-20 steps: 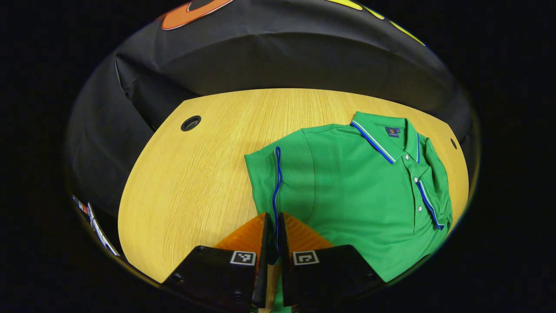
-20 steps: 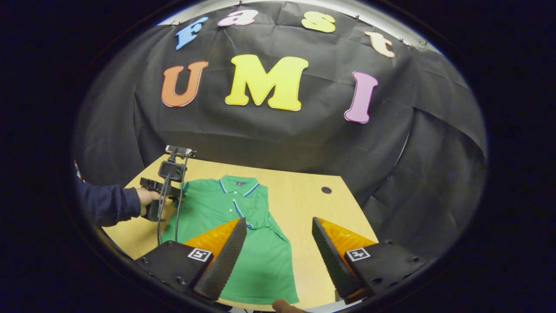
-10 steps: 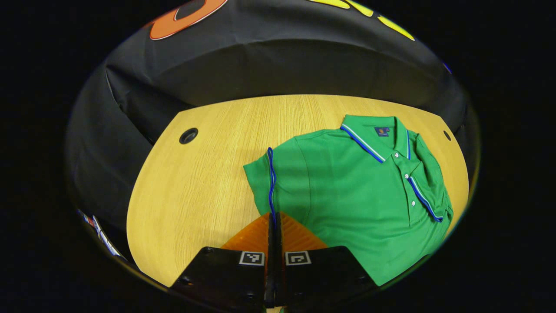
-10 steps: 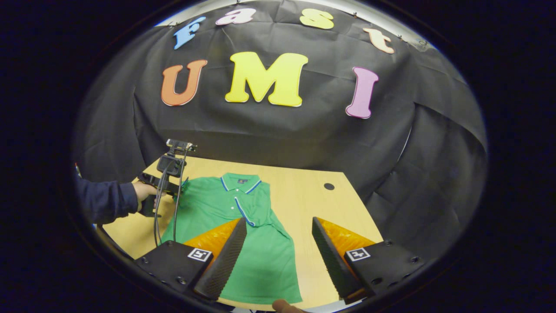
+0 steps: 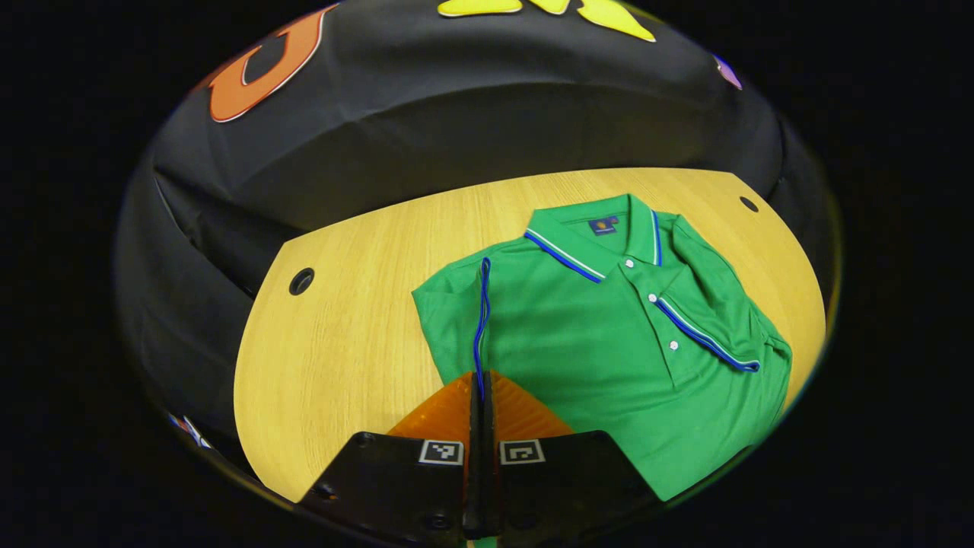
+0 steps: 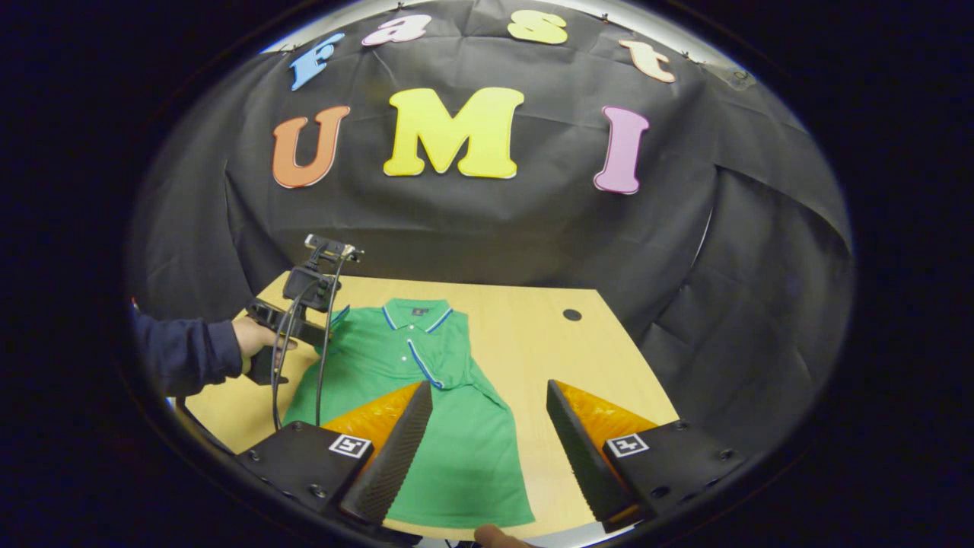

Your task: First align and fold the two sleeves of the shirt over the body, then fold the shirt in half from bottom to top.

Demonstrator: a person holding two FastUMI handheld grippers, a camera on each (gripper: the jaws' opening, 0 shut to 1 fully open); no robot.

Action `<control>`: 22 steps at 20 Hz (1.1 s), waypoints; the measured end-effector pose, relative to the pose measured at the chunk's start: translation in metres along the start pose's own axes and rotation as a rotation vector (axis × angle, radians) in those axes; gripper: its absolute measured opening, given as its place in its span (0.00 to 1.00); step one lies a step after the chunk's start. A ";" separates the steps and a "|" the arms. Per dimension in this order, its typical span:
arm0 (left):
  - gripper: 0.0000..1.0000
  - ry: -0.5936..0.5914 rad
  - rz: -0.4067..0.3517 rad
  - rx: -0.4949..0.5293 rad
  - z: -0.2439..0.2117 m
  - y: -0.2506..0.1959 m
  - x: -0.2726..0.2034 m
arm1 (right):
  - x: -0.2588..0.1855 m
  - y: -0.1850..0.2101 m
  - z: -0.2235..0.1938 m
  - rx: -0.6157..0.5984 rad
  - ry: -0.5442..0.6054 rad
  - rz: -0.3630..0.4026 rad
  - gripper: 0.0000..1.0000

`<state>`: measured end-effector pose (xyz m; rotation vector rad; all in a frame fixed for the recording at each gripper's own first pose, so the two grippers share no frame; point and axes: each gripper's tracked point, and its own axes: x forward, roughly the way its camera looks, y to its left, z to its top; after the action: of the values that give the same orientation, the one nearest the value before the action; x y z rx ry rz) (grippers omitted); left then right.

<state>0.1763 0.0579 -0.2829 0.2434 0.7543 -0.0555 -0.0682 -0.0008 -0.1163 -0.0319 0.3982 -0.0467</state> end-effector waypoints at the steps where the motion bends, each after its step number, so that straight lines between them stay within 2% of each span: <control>1: 0.04 -0.003 0.001 0.023 0.000 -0.005 -0.001 | -0.001 -0.003 -0.002 0.006 0.004 -0.005 0.96; 7: 0.03 -0.043 0.013 0.122 0.012 -0.026 -0.009 | -0.004 -0.013 -0.020 0.037 0.032 -0.022 0.96; 11: 0.04 -0.034 0.047 0.245 0.004 -0.031 -0.003 | -0.002 -0.016 -0.031 0.047 0.055 -0.025 0.94; 15: 0.05 -0.097 -0.019 0.257 0.008 -0.056 -0.009 | 0.001 -0.018 -0.044 0.048 0.083 -0.026 0.94; 17: 0.05 -0.091 -0.038 0.275 0.006 -0.064 -0.011 | 0.004 -0.019 -0.048 0.045 0.097 -0.032 0.94; 20: 0.07 -0.074 -0.125 0.258 -0.002 -0.086 -0.012 | 0.007 -0.021 -0.051 0.043 0.107 -0.025 0.94; 21: 0.11 -0.073 -0.144 0.245 -0.005 -0.088 -0.012 | 0.007 -0.022 -0.051 0.042 0.110 -0.023 0.94; 22: 0.24 -0.073 -0.155 0.230 -0.006 -0.090 -0.013 | 0.010 -0.023 -0.052 0.043 0.114 -0.018 0.94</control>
<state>0.1502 -0.0282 -0.2961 0.3995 0.6933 -0.2981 -0.0803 -0.0252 -0.1673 0.0098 0.5103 -0.0751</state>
